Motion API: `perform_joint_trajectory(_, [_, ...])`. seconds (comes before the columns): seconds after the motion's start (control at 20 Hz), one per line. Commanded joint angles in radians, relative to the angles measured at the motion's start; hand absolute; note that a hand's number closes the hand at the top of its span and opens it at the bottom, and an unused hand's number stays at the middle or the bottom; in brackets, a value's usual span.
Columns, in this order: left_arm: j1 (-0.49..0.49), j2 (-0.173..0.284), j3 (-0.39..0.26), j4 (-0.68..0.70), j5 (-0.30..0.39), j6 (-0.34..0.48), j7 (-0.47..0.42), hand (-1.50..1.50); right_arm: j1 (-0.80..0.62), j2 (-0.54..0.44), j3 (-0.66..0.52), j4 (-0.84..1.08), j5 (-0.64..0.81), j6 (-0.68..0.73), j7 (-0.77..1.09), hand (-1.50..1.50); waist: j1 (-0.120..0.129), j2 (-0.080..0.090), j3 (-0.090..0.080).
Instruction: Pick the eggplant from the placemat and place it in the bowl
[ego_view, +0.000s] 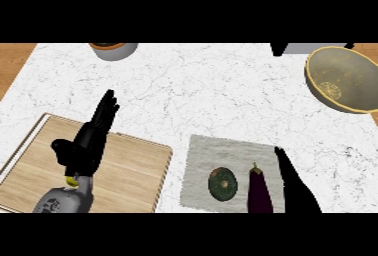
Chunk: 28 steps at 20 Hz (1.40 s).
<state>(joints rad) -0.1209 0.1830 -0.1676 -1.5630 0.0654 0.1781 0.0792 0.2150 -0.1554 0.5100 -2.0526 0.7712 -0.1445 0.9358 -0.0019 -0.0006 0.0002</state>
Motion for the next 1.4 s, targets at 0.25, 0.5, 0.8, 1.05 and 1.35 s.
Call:
perform_joint_trajectory(0.25, [0.000,0.007,0.072,-0.011,0.006,-0.054,0.010,0.00,0.110,-0.021,-0.009,-0.085,-0.080,-0.046,-0.126,-1.50,-0.002,-0.001,0.000])
perform_joint_trajectory(0.5, [-0.014,-0.036,0.047,-0.050,-0.036,-0.044,0.054,0.00,0.134,0.024,0.028,-0.061,-0.061,-0.097,-0.131,-1.50,-0.002,-0.001,0.000])
perform_joint_trajectory(0.8, [-0.081,-0.075,0.058,0.044,-0.066,-0.036,0.042,0.00,0.084,0.055,-0.046,0.086,-0.165,-0.144,-0.232,-1.50,-0.003,0.001,0.000])
perform_joint_trajectory(1.05, [0.049,-0.092,0.028,-0.047,-0.086,-0.047,0.018,0.00,0.117,0.044,-0.073,0.179,-0.228,-0.182,-0.348,-1.50,0.002,0.000,0.000])
perform_joint_trajectory(1.35, [-0.017,-0.091,0.086,0.038,-0.083,-0.072,-0.012,0.00,0.053,0.074,-0.100,0.329,-0.225,-0.222,-0.423,-1.50,0.001,0.001,0.000])
